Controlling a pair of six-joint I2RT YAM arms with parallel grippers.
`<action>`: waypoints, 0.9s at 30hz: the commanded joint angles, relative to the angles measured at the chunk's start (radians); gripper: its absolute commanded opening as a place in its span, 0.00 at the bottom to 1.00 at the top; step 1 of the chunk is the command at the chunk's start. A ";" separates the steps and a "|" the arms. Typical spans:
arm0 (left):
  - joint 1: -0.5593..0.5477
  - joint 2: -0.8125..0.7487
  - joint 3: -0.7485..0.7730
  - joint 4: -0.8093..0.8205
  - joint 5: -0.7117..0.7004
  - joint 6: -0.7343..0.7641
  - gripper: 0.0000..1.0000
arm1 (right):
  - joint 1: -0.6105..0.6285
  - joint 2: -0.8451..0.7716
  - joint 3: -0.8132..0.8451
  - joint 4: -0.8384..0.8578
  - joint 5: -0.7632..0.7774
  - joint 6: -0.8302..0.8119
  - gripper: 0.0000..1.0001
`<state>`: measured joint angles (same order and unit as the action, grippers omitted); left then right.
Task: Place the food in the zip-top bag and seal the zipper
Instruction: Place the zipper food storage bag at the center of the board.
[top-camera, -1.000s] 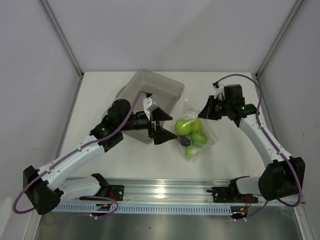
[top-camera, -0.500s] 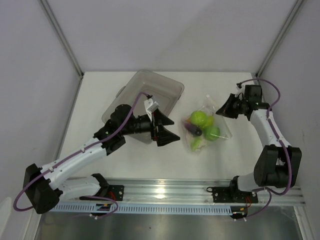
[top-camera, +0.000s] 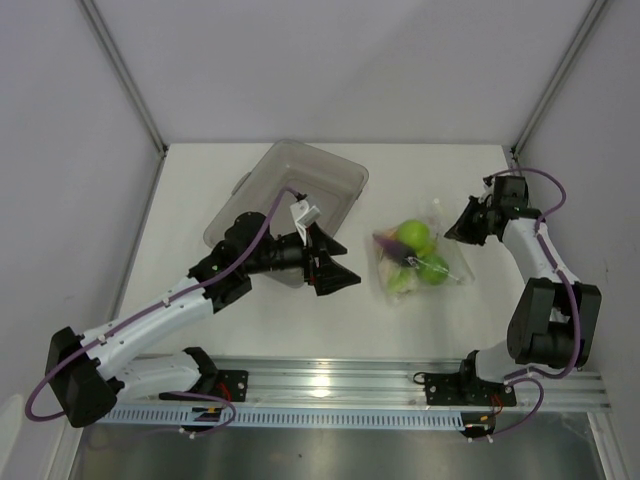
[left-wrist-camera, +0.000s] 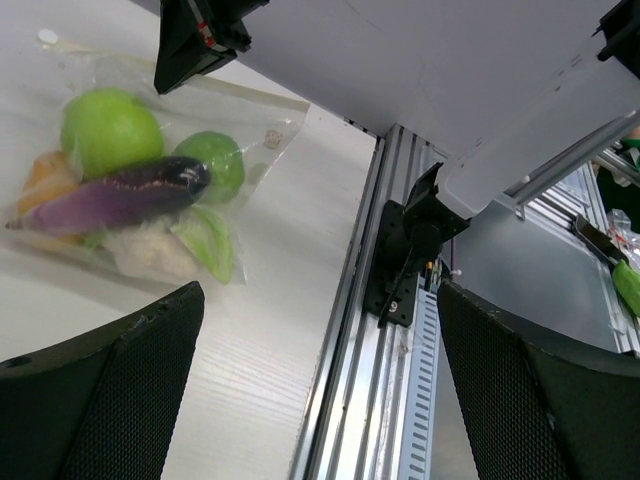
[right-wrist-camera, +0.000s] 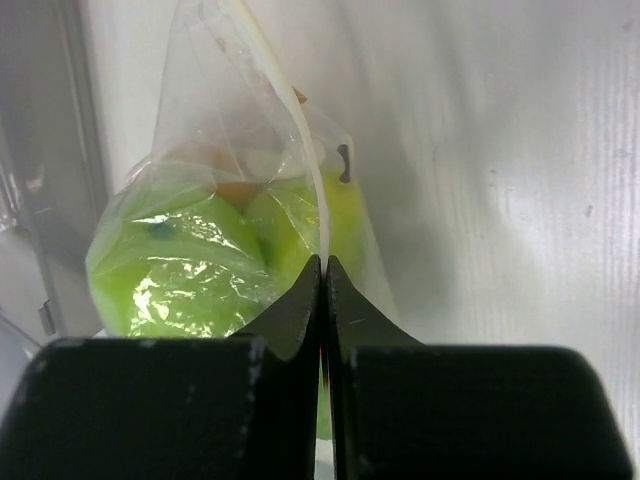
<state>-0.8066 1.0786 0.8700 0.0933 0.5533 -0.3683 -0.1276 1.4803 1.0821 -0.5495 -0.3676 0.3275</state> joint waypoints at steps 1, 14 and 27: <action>-0.006 -0.002 0.003 -0.047 -0.044 -0.029 1.00 | -0.023 0.023 0.002 0.000 0.055 -0.028 0.00; -0.006 -0.017 -0.016 -0.066 -0.027 -0.063 1.00 | -0.089 0.164 0.082 -0.001 0.068 -0.064 0.08; -0.006 0.004 -0.019 -0.036 -0.006 -0.089 1.00 | -0.030 -0.012 0.209 -0.074 0.127 -0.024 0.82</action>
<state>-0.8070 1.0801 0.8501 0.0280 0.5304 -0.4301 -0.1833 1.5433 1.1690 -0.5850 -0.2832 0.2901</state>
